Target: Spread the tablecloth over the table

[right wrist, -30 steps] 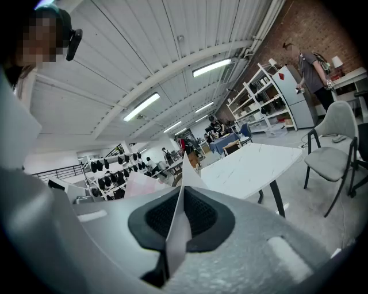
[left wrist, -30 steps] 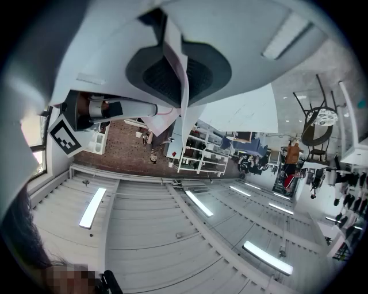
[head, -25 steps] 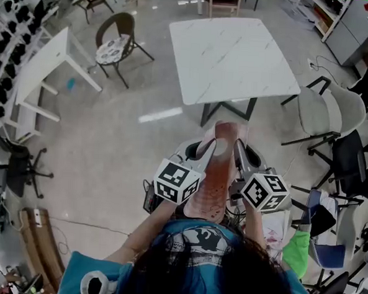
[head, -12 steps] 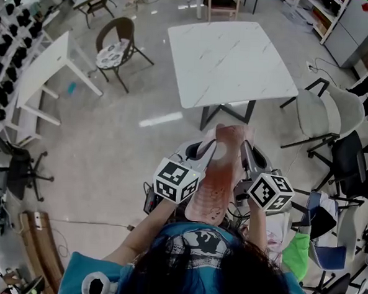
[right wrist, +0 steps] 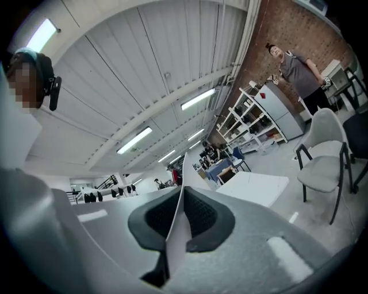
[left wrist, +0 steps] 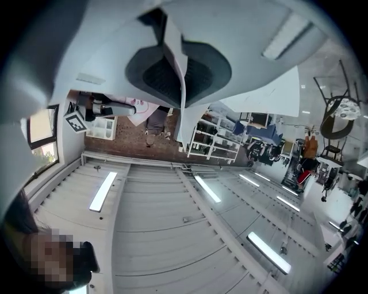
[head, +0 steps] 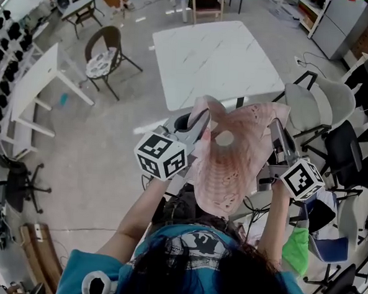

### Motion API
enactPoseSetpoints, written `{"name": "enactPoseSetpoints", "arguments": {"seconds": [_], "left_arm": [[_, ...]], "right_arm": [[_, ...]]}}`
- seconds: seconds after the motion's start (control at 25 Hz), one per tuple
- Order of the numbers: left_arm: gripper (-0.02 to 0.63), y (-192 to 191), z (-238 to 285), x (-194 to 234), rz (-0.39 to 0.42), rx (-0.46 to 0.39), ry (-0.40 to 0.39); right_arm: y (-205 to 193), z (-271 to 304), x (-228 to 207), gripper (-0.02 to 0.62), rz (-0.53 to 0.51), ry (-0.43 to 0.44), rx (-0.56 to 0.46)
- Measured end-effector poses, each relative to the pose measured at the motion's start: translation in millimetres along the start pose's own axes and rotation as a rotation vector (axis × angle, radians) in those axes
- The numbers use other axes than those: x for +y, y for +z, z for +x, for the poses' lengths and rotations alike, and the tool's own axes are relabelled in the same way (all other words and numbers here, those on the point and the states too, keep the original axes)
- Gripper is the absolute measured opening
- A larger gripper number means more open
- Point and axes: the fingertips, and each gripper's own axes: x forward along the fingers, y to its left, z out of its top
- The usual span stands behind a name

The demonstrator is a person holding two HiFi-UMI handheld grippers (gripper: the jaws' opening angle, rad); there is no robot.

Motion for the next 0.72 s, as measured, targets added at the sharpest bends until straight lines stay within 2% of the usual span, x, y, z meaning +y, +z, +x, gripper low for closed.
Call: {"name": "enactPoseSetpoints", "arguments": {"seconds": [0.12, 0.2, 0.28, 0.44, 0.56, 0.64, 0.72], "left_arm": [[0.025, 28.5, 10.3, -10.3, 0.018, -0.060, -0.042], [0.025, 45.0, 19.6, -15.2, 0.035, -0.095, -0.060], [0.026, 59.3, 31.6, -17.4, 0.065, -0.122, -0.066], [0.031, 88.3, 53.9, -20.9, 0.129, -0.156, -0.077], [0.032, 129.2, 76.5, -21.7, 0.163, -0.200, -0.103], [0.032, 163.5, 92.9, -15.7, 0.164, -0.239, -0.117], [0.031, 182.4, 102.1, -10.2, 0.163, -0.278, -0.133]], "right_arm": [[32.6, -2.8, 5.3, 0.003, -0.013, 0.035, -0.053], [52.1, 0.1, 9.5, 0.003, -0.059, 0.050, -0.081], [69.0, 6.6, 14.3, 0.003, -0.107, 0.061, -0.107], [96.0, 23.7, 26.7, 0.003, -0.139, 0.092, -0.153], [132.3, 46.7, 37.1, 0.003, -0.159, 0.117, -0.187], [163.7, 67.7, 45.9, 0.003, -0.157, 0.146, -0.212], [183.4, 78.9, 53.6, 0.003, -0.156, 0.187, -0.244]]}}
